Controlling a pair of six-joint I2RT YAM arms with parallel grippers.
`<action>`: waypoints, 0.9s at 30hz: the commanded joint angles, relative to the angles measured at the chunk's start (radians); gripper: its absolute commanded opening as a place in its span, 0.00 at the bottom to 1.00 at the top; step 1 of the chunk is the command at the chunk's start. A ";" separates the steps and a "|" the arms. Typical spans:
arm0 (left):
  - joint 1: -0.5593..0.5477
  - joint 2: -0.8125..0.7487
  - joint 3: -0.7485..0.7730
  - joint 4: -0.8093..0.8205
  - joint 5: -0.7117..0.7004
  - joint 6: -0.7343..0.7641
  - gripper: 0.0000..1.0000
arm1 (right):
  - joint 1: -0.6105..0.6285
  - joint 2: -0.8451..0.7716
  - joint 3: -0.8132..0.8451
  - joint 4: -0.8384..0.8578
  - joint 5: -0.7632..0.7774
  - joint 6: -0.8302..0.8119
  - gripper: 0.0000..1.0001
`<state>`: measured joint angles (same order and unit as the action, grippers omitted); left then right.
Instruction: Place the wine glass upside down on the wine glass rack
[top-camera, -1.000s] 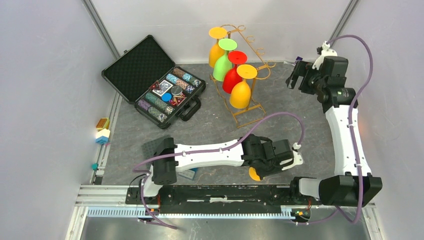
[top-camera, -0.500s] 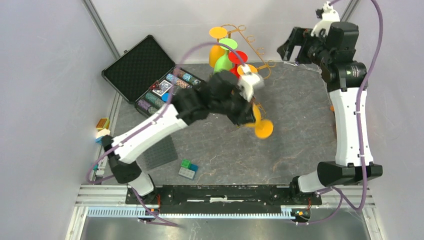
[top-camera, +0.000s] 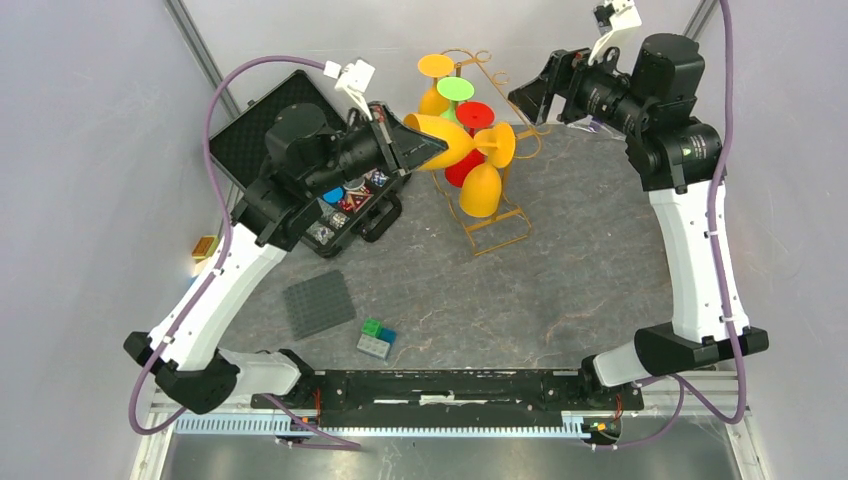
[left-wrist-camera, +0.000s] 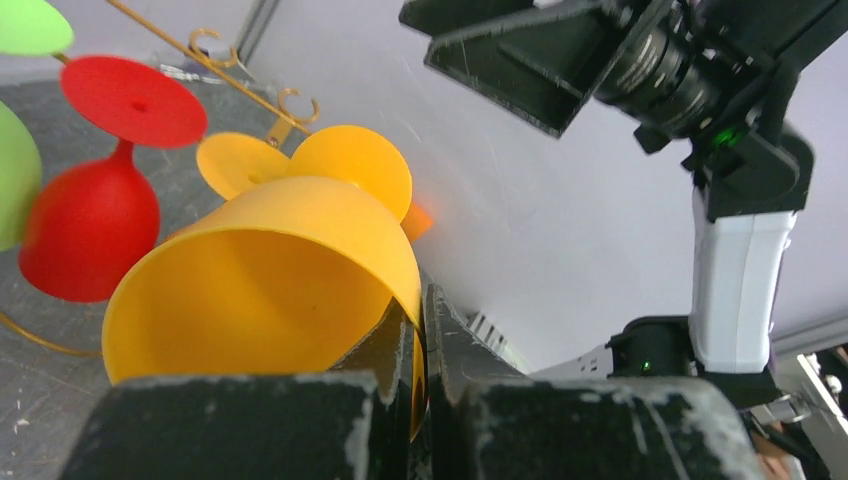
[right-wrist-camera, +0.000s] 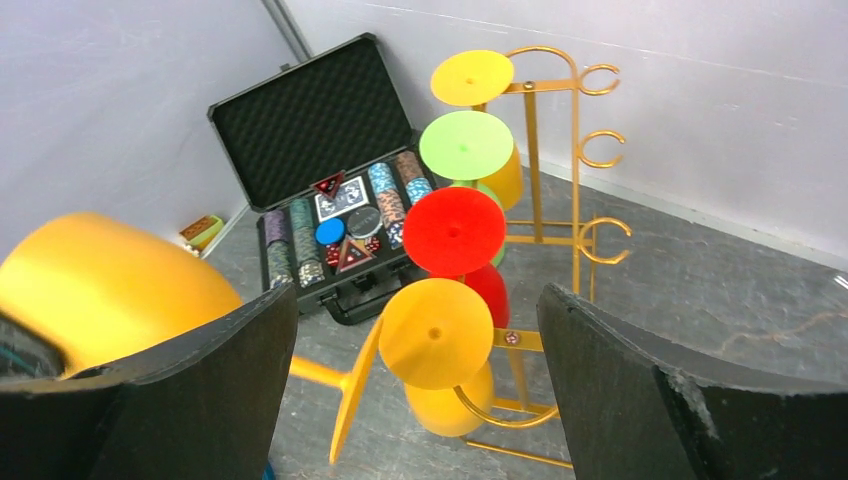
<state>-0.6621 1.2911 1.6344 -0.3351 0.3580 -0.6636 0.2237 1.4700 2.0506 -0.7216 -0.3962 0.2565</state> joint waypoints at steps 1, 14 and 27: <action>0.028 -0.060 -0.004 0.111 -0.043 -0.049 0.02 | 0.025 -0.037 -0.004 0.052 -0.080 0.007 0.92; 0.038 -0.083 0.017 0.143 -0.091 -0.019 0.02 | 0.111 -0.024 -0.097 0.103 -0.148 0.046 0.63; 0.038 -0.111 -0.014 0.082 -0.092 -0.025 0.57 | 0.111 -0.160 -0.254 0.311 0.002 -0.012 0.00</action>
<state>-0.6296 1.2095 1.6127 -0.2516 0.2840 -0.6834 0.3374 1.4063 1.8297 -0.5232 -0.4942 0.3092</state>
